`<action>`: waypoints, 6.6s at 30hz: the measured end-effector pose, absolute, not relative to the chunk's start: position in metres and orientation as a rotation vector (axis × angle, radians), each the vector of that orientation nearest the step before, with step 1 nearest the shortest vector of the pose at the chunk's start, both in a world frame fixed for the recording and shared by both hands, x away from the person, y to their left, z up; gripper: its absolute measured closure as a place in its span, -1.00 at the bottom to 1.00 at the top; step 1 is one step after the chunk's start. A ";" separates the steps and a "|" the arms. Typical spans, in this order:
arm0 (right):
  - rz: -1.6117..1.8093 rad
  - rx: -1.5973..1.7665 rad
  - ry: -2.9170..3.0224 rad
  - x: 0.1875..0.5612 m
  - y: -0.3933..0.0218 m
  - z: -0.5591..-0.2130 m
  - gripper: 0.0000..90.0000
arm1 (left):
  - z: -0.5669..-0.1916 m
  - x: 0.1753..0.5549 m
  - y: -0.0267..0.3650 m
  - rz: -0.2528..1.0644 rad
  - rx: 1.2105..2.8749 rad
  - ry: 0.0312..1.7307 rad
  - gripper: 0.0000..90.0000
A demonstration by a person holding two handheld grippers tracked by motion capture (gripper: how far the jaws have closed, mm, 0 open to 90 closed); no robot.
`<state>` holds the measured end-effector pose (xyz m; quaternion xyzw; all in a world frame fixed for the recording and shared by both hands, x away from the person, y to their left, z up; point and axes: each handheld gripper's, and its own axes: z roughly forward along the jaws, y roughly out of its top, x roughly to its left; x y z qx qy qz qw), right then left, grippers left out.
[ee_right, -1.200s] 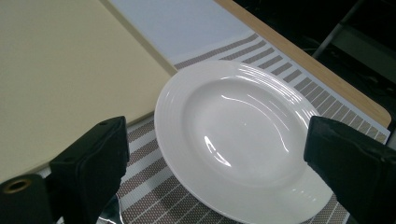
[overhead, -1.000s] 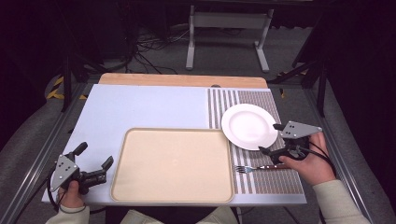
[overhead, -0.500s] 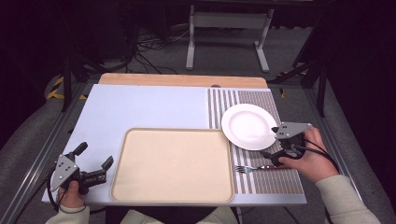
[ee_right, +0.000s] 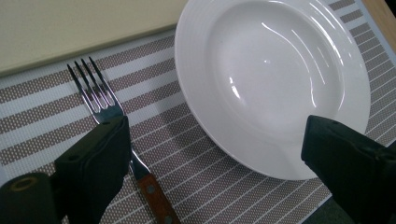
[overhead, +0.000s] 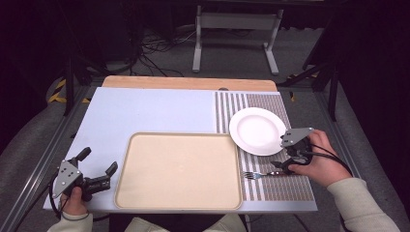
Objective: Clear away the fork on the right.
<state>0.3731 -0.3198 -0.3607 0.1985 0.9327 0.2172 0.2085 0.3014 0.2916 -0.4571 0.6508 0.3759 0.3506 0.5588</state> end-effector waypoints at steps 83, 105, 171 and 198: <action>-0.068 0.066 3.073 0.387 -0.304 -0.410 0.73 | -0.457 0.302 0.291 0.823 1.538 0.884 -1.00; 0.008 0.130 2.989 0.384 -0.307 -0.362 0.72 | -0.459 0.303 0.291 0.814 1.545 0.886 -1.00; 0.569 1.344 2.832 0.391 -0.170 -0.342 0.72 | -0.457 0.302 0.293 0.821 1.534 0.880 -1.00; 0.508 1.532 2.770 0.397 -0.138 -0.381 0.72 | -0.457 0.302 0.293 0.821 1.533 0.878 -1.00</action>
